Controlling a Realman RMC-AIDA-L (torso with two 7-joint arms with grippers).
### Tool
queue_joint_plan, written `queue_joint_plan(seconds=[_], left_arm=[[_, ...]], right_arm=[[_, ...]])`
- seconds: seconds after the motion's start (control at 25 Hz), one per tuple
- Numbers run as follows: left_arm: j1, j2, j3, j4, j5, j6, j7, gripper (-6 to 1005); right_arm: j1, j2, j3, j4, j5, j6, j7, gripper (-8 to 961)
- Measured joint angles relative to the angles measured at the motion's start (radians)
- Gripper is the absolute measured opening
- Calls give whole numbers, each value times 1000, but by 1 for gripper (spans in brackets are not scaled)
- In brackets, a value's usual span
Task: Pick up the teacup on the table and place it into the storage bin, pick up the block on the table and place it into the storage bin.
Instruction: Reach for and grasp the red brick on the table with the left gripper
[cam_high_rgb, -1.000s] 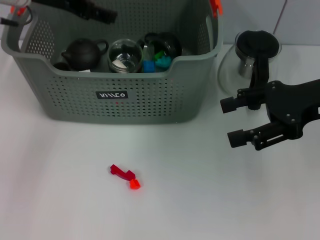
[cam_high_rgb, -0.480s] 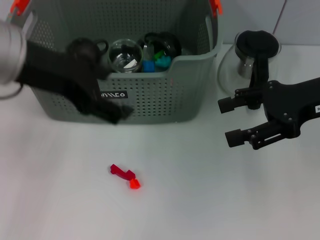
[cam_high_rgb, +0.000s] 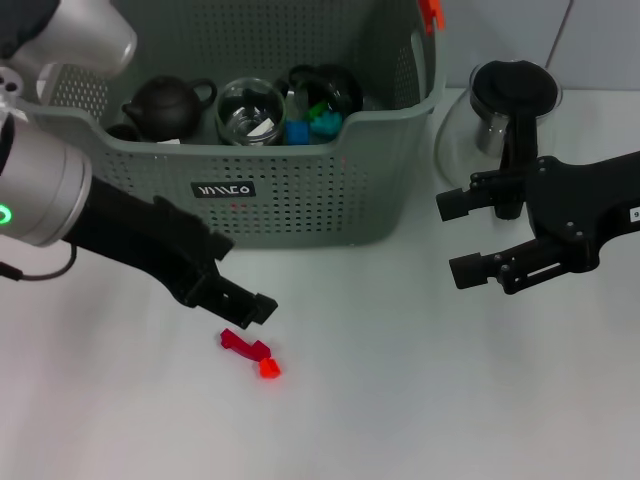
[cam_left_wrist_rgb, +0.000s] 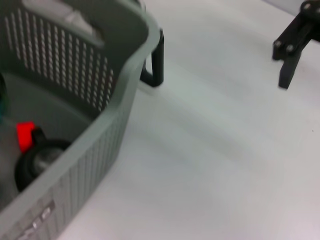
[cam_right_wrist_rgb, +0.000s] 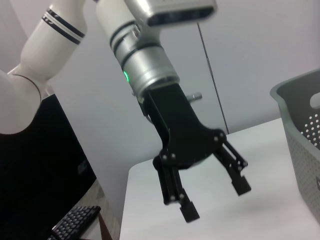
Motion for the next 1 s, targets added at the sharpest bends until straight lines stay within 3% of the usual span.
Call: queue_joint_plan(seconds=[0.32,0.52,0.84,1.0], left_arm=[[2,2,9,113,47,-64,84,939],[13,2,25,173,117,-128,292,939],[20,2,77,171,205,-196,537,939],[53,1,138,126,212,-197,660,938]], right_arm=[[0,0,0,0,1,0,-1,925],[2,2,0,0,1,12,8,925],[4,3,34,32,1,41,55,925],[4,3,72,59,4,42,63,925]])
